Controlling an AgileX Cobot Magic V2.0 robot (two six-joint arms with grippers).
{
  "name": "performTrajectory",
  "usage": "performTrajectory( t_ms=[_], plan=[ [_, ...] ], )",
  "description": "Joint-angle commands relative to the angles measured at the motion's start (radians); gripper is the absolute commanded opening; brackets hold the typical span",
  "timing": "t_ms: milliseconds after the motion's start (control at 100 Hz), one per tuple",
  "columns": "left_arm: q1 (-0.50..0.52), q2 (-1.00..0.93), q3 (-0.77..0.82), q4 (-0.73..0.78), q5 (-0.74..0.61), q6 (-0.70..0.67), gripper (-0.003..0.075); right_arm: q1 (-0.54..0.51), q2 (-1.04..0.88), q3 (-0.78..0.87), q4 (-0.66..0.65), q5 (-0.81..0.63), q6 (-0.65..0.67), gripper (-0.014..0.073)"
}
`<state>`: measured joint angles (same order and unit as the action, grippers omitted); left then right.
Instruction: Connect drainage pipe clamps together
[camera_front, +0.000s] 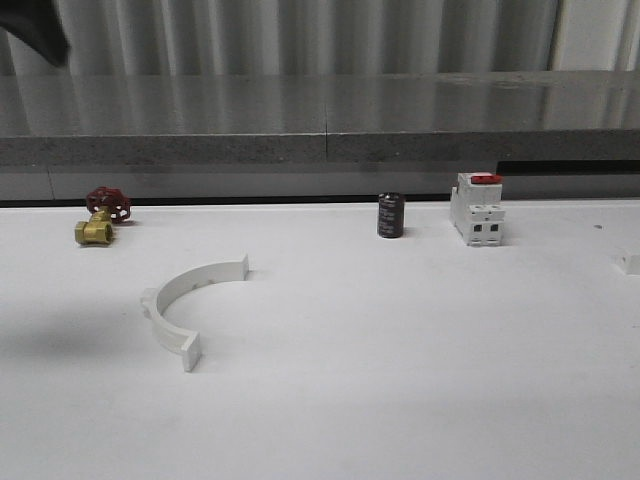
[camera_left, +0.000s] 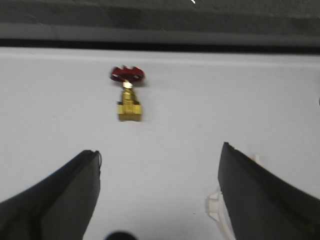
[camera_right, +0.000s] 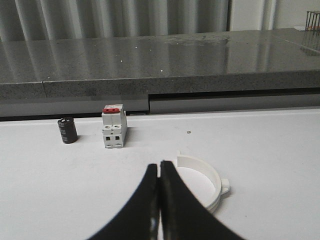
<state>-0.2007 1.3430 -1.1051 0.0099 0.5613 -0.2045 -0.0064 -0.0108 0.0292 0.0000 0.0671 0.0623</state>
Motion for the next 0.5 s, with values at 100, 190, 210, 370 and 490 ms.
performTrajectory(
  t_ms=[100, 190, 210, 370, 490],
  plan=[
    [0.074, -0.289, 0.117, 0.005, -0.059, 0.02, 0.0494, -0.007, -0.019, -0.02, 0.0, -0.083, -0.005, -0.0067],
    [0.088, -0.42, 0.205, 0.005, -0.073, 0.02, 0.0494, -0.007, -0.019, -0.02, 0.0, -0.083, -0.005, -0.0067],
    [0.088, -0.451, 0.226, 0.005, -0.075, 0.02, 0.0494, -0.007, -0.019, -0.02, 0.0, -0.083, -0.005, -0.0067],
    [0.088, -0.686, 0.384, 0.034, -0.075, 0.02, 0.0494, -0.007, -0.019, -0.02, 0.0, -0.083, -0.005, -0.0067],
    [0.088, -0.829, 0.484, 0.036, -0.073, 0.02, 0.0492, -0.007, -0.019, -0.02, 0.0, -0.092, -0.005, -0.0067]
  ],
)
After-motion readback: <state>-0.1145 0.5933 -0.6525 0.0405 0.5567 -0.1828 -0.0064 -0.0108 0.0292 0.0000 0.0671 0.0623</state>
